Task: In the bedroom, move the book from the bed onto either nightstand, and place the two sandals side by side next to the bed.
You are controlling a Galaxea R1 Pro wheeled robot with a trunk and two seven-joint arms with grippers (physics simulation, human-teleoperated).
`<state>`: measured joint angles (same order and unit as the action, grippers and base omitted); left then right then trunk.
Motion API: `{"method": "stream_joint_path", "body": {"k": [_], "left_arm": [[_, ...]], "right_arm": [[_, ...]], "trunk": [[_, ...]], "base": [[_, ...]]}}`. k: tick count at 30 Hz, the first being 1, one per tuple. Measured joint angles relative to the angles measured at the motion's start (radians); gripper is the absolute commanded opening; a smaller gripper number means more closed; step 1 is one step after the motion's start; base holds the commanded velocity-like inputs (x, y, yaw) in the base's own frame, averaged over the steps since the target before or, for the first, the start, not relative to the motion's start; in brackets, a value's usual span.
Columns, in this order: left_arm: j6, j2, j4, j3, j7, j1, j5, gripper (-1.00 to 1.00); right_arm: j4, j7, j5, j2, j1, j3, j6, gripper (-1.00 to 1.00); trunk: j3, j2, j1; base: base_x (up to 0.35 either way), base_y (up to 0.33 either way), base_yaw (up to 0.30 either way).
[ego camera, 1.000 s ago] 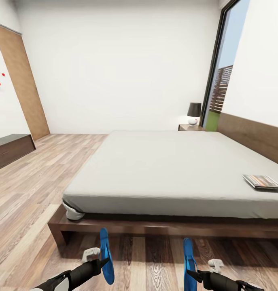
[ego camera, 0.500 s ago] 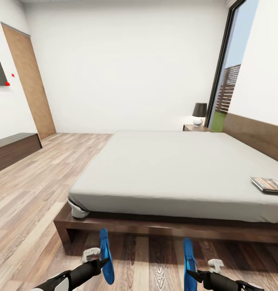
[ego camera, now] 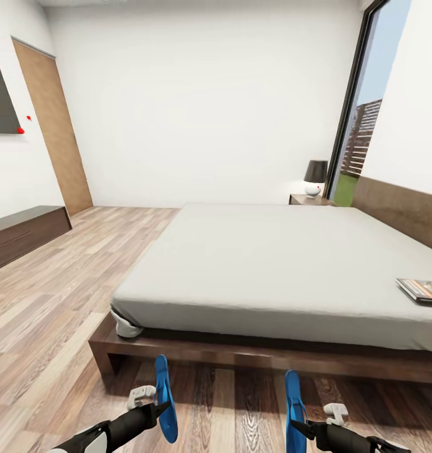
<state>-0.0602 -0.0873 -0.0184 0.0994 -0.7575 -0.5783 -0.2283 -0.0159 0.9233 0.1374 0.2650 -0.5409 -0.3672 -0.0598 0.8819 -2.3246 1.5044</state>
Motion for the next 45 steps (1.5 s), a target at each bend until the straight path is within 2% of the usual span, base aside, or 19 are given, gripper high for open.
{"method": "stream_joint_path", "body": {"k": [17, 19, 20, 21, 23, 26, 28, 30, 33, 34, 37, 40, 42, 45], "left_arm": [[0.001, -0.006, -0.003, 0.001, -0.001, 0.0, 0.004, -1.0], [0.002, -0.007, -0.004, -0.015, -0.001, 0.0, 0.012, -1.0], [0.003, -0.007, -0.004, -0.032, -0.001, 0.0, 0.023, -1.0], [0.005, -0.007, -0.004, -0.064, -0.001, 0.0, 0.041, -1.0], [0.007, -0.008, -0.004, -0.102, 0.032, -0.001, 0.057, -1.0], [0.012, -0.009, -0.004, -0.119, 0.148, -0.001, 0.064, -1.0], [0.031, -0.01, -0.004, -0.122, 0.188, -0.001, 0.065, -1.0], [0.045, -0.014, -0.004, -0.122, 0.203, -0.001, 0.066, -1.0], [0.05, -0.031, -0.004, -0.121, 0.208, -0.001, 0.065, -1.0], [0.051, -0.035, -0.004, -0.122, 0.21, -0.001, 0.065, -1.0], [0.051, -0.039, -0.004, -0.121, 0.211, -0.001, 0.064, -1.0], [0.05, -0.04, -0.004, -0.121, 0.21, -0.001, 0.064, -1.0], [0.05, -0.04, -0.005, -0.121, 0.209, -0.001, 0.063, -1.0], [0.049, -0.04, -0.005, -0.121, 0.208, -0.001, 0.062, -1.0]], "right_arm": [[-0.003, -0.009, -0.005, 0.001, 0.0, -0.002, 0.0, -1.0], [-0.004, -0.052, -0.005, 0.003, 0.0, -0.005, 0.003, -1.0], [-0.005, -0.088, -0.005, 0.004, 0.0, -0.005, 0.006, -1.0], [-0.006, -0.146, -0.005, 0.005, 0.0, -0.006, 0.009, -1.0], [-0.008, -0.214, -0.005, 0.008, 0.0, -0.007, 0.013, -1.0], [-0.009, -0.236, -0.005, 0.013, 0.0, -0.007, 0.016, -1.0], [-0.008, -0.227, -0.002, 0.053, 0.0, -0.009, 0.02, -1.0], [-0.007, -0.183, -0.004, 0.099, 0.0, -0.009, 0.021, -1.0], [-0.005, -0.069, -0.006, 0.133, 0.0, -0.008, 0.022, -1.0], [-0.005, 0.038, -0.007, 0.15, 0.0, -0.008, 0.021, -1.0], [-0.004, 0.267, -0.007, 0.165, 0.0, -0.005, 0.021, -1.0], [-0.004, 0.431, -0.006, 0.174, 0.0, -0.005, 0.021, -1.0], [-0.004, 0.474, -0.006, 0.183, 0.0, -0.005, 0.021, -1.0], [-0.003, 0.501, -0.006, 0.187, 0.0, -0.003, 0.021, -1.0]], "trunk": [[0.0, 0.0, 0.0], [0.0, 0.0, 0.0], [0.0, 0.0, 0.0], [0.0, 0.0, 0.0], [0.0, 0.0, 0.0], [0.0, 0.0, 0.0], [0.0, 0.0, 0.0], [0.0, 0.0, 0.0], [0.0, 0.0, 0.0], [0.0, 0.0, 0.0], [0.0, 0.0, 0.0], [0.0, 0.0, 0.0], [0.0, 0.0, 0.0], [0.0, 0.0, 0.0]], "base": [[0.0, 0.0, 0.0], [0.0, 0.0, 0.0], [0.0, 0.0, 0.0], [0.0, 0.0, 0.0], [0.0, 0.0, 0.0], [0.0, 0.0, 0.0], [0.0, 0.0, 0.0], [0.0, 0.0, 0.0], [0.0, 0.0, 0.0], [0.0, 0.0, 0.0], [0.0, 0.0, 0.0], [0.0, 0.0, 0.0], [0.0, 0.0, 0.0], [0.0, 0.0, 0.0]]}}
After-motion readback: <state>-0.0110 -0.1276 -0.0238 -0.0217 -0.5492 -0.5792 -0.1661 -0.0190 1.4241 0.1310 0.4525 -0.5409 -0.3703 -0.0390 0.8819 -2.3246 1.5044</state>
